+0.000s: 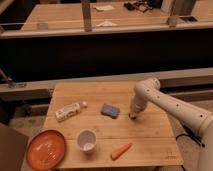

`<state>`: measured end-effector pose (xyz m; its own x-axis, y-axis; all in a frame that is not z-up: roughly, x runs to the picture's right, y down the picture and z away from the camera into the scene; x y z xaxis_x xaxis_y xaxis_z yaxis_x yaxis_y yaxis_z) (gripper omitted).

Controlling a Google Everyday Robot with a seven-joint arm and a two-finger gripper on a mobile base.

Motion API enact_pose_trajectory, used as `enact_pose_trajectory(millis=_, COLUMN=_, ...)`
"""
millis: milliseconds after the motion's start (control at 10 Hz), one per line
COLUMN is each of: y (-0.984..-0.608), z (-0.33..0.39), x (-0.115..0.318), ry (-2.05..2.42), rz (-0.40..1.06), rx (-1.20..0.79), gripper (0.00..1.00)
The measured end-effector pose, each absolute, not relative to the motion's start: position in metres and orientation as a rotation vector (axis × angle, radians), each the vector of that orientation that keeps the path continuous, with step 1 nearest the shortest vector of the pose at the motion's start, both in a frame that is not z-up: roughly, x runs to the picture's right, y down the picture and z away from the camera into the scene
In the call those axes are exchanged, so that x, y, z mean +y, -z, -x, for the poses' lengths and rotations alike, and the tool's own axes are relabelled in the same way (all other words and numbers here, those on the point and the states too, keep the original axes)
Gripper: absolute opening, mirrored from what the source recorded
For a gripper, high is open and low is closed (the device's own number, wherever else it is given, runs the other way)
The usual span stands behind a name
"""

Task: Push the eraser across the table

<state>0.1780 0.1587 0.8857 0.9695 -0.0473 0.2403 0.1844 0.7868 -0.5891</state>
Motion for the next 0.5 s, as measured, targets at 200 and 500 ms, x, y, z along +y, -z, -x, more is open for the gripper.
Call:
enact_pose_trajectory(millis=200, y=-0.8835, z=-0.1795, x=0.1573, ry=0.126, rz=0.654, rx=-0.217, gripper=0.0)
enact_pose_trajectory(millis=500, y=-0.8877, z=-0.1814, x=0.1573, ry=0.12, rz=0.654, rx=-0.218, gripper=0.0)
